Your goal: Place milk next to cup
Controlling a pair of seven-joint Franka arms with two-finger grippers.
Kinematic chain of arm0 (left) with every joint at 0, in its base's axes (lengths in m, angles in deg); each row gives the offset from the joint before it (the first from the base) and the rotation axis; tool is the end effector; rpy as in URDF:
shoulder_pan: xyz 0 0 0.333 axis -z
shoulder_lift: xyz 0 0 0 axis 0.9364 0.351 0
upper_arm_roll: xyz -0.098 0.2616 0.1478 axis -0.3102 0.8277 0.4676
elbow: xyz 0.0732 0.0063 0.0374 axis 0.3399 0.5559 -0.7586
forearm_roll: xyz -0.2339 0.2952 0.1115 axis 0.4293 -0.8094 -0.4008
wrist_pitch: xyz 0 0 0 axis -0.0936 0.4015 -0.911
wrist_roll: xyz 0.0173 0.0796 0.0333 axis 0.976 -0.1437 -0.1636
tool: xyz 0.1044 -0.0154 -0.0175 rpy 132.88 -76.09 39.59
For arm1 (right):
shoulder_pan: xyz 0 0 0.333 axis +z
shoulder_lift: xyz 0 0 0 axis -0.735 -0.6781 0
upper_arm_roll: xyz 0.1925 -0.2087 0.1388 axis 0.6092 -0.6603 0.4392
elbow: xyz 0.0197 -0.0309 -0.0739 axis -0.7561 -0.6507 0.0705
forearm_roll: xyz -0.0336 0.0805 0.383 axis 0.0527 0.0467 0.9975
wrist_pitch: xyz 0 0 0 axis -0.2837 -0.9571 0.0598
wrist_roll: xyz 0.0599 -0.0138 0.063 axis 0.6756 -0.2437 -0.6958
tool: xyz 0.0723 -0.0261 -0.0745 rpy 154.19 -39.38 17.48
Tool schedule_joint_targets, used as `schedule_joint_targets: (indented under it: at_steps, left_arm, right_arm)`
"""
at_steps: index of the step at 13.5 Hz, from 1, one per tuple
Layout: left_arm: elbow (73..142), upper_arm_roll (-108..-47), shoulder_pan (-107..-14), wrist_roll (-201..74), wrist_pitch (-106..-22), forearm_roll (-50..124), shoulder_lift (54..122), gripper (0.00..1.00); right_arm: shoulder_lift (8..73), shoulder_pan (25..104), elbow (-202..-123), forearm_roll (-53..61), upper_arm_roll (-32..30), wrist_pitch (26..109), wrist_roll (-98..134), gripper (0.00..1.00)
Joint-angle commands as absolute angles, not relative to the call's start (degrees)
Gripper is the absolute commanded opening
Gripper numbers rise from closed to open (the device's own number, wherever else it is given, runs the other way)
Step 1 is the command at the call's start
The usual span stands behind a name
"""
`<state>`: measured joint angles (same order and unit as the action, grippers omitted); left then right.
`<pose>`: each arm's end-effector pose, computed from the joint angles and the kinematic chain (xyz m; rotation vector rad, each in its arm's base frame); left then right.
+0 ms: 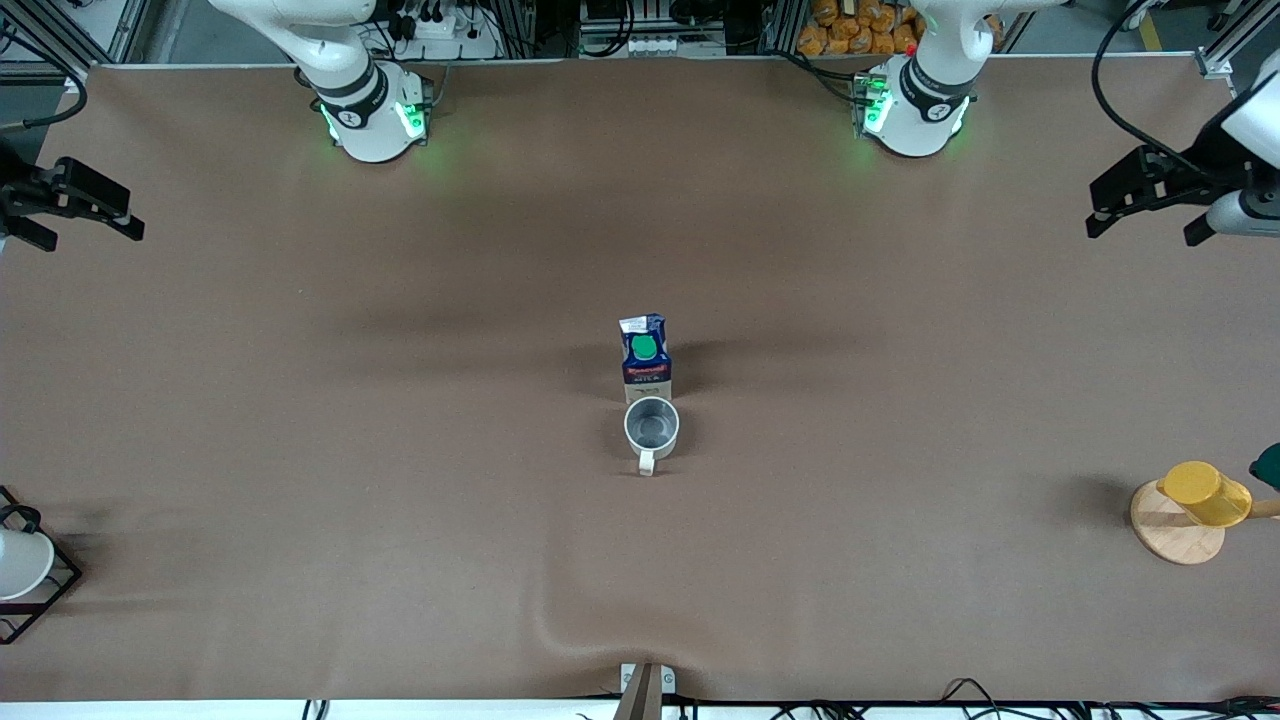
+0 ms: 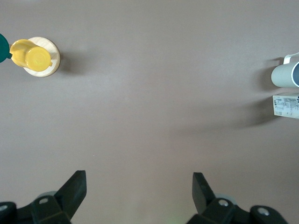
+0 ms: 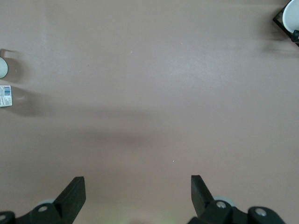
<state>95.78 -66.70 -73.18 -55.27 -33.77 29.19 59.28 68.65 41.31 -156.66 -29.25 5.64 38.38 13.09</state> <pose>0.5321 -0.0402 0.6638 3.1233 -0.1590 0.0481 0.5208 -0.0370 0.6410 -3.0760 -0.1446 0.0336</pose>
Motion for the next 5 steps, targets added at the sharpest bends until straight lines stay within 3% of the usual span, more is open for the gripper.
schedule_joint_targets:
  at_steps: [1,5]
  left_arm:
    - [96.1,-66.9,-73.3,-53.8,-33.2,29.7,58.7,1.00]
    - [96.2,-66.9,-72.9,-54.2,-31.3,26.6,58.5,1.00]
  right_arm:
    - [69.0,40.5,-156.9,-29.7,6.3,38.0,12.6,1.00]
    - [69.0,38.3,-157.1,-28.8,6.2,36.8,12.0,1.00]
